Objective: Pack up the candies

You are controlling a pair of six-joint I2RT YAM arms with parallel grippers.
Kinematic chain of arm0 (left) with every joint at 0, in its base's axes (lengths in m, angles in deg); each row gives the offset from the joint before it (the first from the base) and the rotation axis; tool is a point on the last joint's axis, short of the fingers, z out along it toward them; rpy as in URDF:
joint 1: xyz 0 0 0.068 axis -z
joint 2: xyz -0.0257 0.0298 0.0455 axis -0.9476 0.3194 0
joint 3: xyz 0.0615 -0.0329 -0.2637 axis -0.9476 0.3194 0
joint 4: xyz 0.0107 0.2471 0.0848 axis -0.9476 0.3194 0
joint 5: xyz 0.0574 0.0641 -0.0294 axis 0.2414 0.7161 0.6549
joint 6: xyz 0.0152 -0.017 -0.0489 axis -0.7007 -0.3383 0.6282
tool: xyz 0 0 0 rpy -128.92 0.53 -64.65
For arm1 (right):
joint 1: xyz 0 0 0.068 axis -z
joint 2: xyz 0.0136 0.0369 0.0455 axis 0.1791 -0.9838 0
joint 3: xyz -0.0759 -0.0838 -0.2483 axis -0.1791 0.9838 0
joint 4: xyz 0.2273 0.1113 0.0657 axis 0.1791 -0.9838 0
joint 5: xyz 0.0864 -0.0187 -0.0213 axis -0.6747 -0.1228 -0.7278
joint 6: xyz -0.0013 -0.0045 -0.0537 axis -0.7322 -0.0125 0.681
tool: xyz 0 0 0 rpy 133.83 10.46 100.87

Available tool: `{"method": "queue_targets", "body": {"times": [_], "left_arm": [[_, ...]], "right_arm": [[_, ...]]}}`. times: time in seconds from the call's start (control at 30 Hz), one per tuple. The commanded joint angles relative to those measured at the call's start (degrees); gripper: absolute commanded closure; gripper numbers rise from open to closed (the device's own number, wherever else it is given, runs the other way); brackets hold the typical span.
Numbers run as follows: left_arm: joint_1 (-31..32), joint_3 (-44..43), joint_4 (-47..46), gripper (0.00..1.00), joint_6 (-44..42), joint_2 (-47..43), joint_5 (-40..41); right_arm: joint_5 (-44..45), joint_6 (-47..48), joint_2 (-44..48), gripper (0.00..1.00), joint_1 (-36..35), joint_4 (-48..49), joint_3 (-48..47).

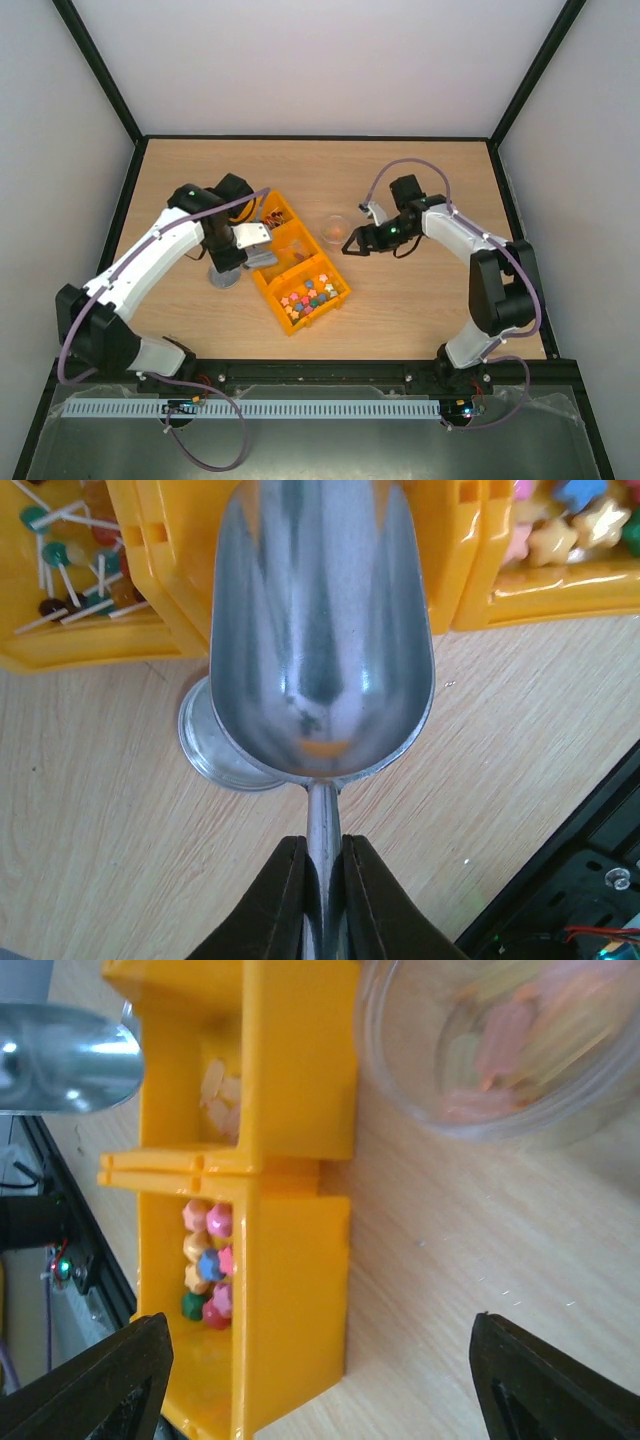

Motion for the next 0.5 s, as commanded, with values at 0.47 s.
{"method": "queue_targets", "body": {"times": [0.47], "left_arm": [[5.1, -3.3, 1.7, 0.98, -2.8, 12.0, 7.9]], "right_arm": [[0.2, -6.7, 2.3, 0.36, -8.2, 4.8, 8.0]]}}
